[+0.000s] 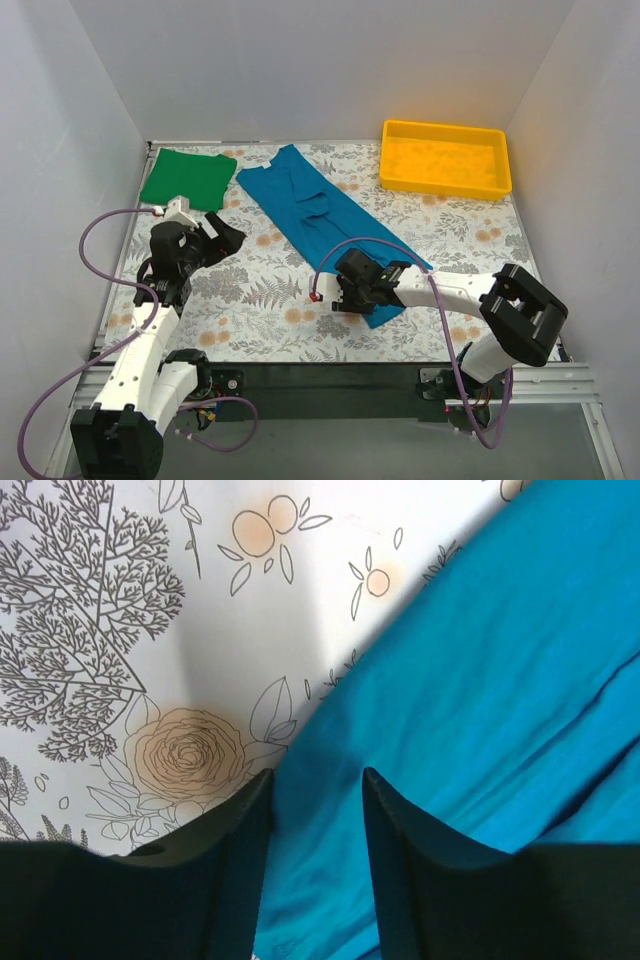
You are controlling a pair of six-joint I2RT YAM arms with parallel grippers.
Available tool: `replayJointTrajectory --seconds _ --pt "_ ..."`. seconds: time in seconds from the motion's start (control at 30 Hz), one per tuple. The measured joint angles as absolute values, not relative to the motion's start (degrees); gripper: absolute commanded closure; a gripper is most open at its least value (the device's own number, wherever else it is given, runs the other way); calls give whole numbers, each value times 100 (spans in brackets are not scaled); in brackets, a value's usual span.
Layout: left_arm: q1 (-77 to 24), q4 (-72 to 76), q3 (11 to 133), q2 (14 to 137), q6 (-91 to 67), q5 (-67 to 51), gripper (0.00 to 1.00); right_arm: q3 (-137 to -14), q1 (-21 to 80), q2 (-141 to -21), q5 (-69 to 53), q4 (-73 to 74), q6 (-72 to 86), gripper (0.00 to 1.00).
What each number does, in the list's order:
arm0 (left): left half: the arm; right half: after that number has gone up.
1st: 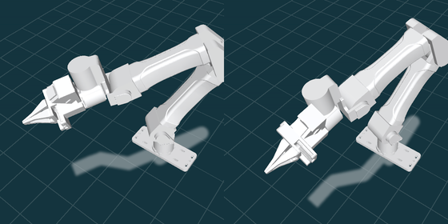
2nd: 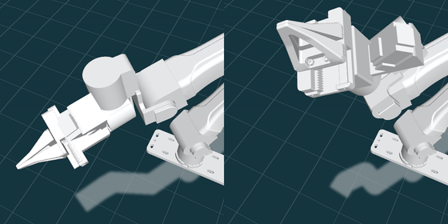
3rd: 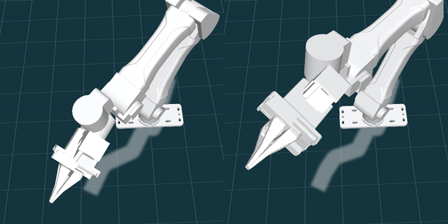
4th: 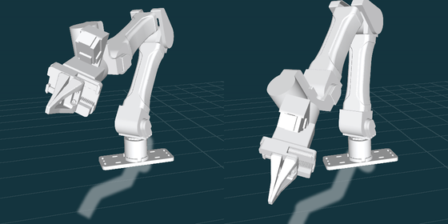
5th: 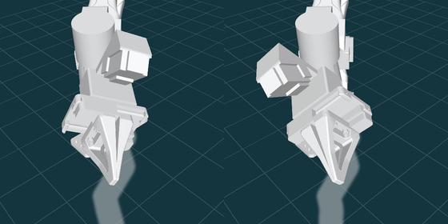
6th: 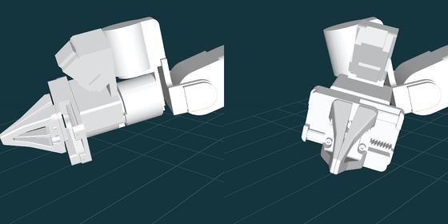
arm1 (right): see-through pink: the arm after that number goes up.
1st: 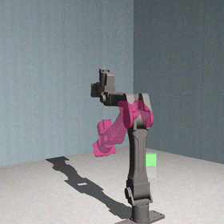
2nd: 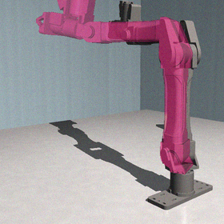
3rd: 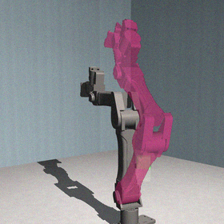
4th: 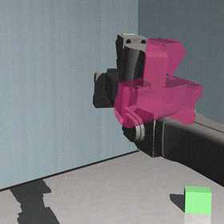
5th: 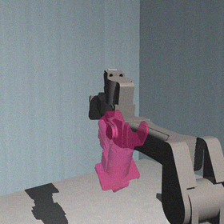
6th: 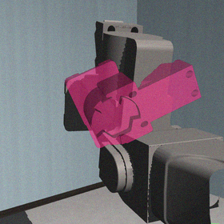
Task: Fold and stack the t-shirts
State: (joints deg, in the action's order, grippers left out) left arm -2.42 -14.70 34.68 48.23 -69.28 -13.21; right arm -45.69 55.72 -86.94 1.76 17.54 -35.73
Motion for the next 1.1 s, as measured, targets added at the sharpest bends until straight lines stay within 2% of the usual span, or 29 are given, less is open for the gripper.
replayJointTrajectory --seconds 0.03,0.13,0.23,0.4,0.5,0.53,0.6,0.67,0.73,0.77,0.9,1.0,1.03,1.1 --pt "-242 -1494 3468 4786 -6952 -1358 17 -4593 5605 -8724 196 1763 -3544 65" --pt "-242 -1507 3479 4659 -7002 -1470 17 -4681 5680 -8825 172 1824 -3474 75" --pt "-242 -1503 3498 4602 -7059 -1643 17 -4751 5734 -8860 -5 1975 -3474 80" --pt "-242 -1500 3498 4611 -7140 -2154 18 -5052 6208 -9067 -585 2344 -3487 80" --pt "-242 -1498 3498 4611 -7153 -2458 18 -5629 6582 -9542 -996 2644 -3474 72" --pt "-242 -1498 3498 4611 -7153 -2543 18 -5922 6667 -9773 -1168 2742 -3463 64" --pt "-242 -1505 3498 4600 -7137 -2698 18 -6667 6757 -10291 -1433 3107 -3483 58" --pt "-242 -1527 3505 4582 -7096 -2834 18 -7249 6735 -10630 -1590 3223 -3599 48" --pt "-242 -1590 3546 4574 -7050 -2969 18 -7310 6578 -10534 -1785 3310 -3765 34" --pt "-242 -1597 3562 4576 -7041 -3035 18 -7212 6407 -10366 -1909 3409 -3874 32" --pt "-242 -1557 3564 4768 -7107 -3350 21 -6657 5015 -9253 -2399 3717 -4228 28" --pt "-276 -1382 3514 5194 -7343 -3511 24 -6414 3516 -8416 -2685 3524 -4191 14" --pt "-309 -1310 3470 5334 -7415 -3507 25 -6263 3035 -8173 -2768 3284 -4097 6" --pt "-456 -1192 3400 5789 -7620 -3452 28 -5966 2180 -7894 -2987 2893 -3835 6"
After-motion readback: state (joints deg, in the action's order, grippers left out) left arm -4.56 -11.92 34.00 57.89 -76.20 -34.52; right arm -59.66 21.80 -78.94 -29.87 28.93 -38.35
